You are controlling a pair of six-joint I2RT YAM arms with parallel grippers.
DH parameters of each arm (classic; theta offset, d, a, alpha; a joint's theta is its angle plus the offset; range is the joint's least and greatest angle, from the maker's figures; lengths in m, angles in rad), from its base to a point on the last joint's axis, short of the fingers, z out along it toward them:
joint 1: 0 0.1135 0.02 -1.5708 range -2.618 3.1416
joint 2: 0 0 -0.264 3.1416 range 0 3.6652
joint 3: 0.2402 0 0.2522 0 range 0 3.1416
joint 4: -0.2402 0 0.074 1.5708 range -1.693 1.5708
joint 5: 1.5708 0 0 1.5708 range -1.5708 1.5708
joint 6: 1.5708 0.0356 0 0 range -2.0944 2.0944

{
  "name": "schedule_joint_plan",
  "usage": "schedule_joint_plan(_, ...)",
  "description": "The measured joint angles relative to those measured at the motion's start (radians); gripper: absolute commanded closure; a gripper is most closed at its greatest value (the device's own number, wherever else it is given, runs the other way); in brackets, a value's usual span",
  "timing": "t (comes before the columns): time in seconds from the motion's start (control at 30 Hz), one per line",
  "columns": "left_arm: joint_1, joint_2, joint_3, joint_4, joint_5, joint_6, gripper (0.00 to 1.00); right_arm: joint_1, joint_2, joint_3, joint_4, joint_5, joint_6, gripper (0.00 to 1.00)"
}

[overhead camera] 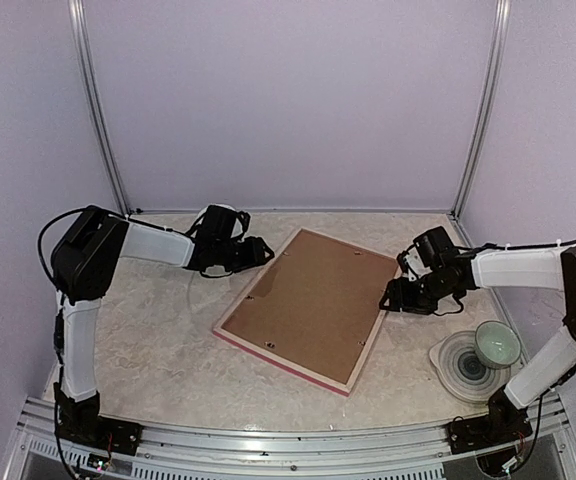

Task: Put the photo into the frame
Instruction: Rotate the photo frame at the center of the board.

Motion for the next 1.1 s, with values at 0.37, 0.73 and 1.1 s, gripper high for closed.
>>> schedule_joint_plan(0.37,0.006,-0.430,-0.312,-0.010,-0.153,0.010,0.01,-0.127,0.020,0.157,-0.004,0.056,-0.007,0.05)
schedule_joint_plan(0.73,-0.072,-0.739,-0.636,-0.083,-0.253,-0.044,0.01,-0.204,0.176,0.282,0.074,0.077,0.026,0.01)
schedule_joint_plan(1.1,-0.208,-0.882,-0.792,-0.168,-0.235,-0.169,0.01,-0.258,0.324,0.437,0.119,0.034,0.025,0.01)
